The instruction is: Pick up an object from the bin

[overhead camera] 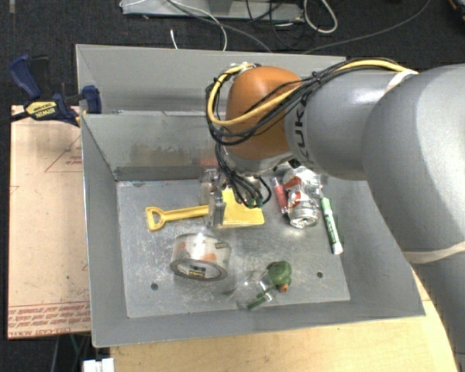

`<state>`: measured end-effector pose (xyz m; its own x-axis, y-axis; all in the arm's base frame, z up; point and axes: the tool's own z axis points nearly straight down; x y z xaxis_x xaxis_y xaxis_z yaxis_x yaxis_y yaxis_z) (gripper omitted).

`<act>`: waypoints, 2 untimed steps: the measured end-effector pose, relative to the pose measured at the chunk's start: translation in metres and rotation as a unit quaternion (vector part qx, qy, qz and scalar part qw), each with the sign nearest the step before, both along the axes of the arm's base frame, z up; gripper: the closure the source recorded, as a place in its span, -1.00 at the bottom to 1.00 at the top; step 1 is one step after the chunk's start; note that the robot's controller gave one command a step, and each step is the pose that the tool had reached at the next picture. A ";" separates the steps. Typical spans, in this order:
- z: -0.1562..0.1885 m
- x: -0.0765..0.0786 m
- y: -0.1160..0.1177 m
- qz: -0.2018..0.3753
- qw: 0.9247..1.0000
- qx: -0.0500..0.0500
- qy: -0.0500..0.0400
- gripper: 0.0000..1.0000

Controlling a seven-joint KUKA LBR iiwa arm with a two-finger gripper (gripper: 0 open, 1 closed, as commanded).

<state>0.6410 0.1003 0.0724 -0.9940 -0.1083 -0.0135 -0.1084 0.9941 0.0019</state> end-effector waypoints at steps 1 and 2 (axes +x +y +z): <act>0.000 0.000 0.000 0.000 1.000 0.000 0.000 1.00; 0.014 -0.002 0.000 -0.001 1.000 0.000 0.003 1.00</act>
Offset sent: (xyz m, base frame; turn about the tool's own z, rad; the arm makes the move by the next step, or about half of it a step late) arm 0.0001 -0.0001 0.0489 0.0001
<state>0.6385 0.1003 0.0861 -0.9942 -0.1073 -0.0067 -0.1073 0.9942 0.0030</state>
